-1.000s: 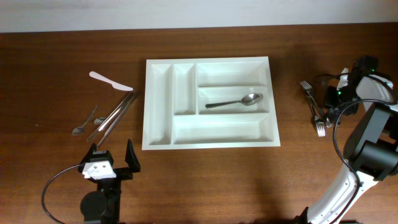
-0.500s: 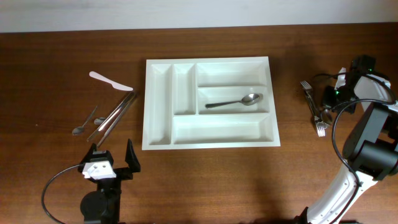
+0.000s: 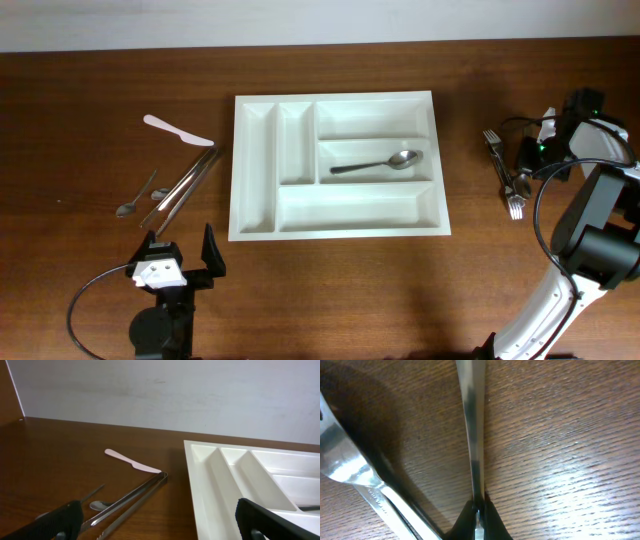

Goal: Pack container
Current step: 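Close the right gripper on a second metal spoon and lift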

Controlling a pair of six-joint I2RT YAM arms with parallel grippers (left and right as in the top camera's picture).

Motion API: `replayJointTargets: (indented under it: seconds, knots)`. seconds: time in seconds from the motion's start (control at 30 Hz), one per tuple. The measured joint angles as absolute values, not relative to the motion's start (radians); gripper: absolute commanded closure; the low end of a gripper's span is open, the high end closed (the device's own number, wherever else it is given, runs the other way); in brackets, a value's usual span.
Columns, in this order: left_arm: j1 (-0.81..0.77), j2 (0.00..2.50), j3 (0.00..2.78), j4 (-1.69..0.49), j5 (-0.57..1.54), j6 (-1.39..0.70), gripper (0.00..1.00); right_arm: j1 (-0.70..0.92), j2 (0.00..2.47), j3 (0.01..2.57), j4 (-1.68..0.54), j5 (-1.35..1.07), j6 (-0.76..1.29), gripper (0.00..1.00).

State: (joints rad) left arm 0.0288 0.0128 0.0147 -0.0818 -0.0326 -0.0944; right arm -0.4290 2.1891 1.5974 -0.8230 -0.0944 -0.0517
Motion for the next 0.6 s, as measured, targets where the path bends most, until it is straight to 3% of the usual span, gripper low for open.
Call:
replayJointTargets:
  seconds: [0.6]
  knots:
    - [0.029, 0.013, 0.015, -0.082, -0.033, -0.094, 0.01, -0.422, 2.251, 1.888, -0.984, -0.149, -0.059, 0.96]
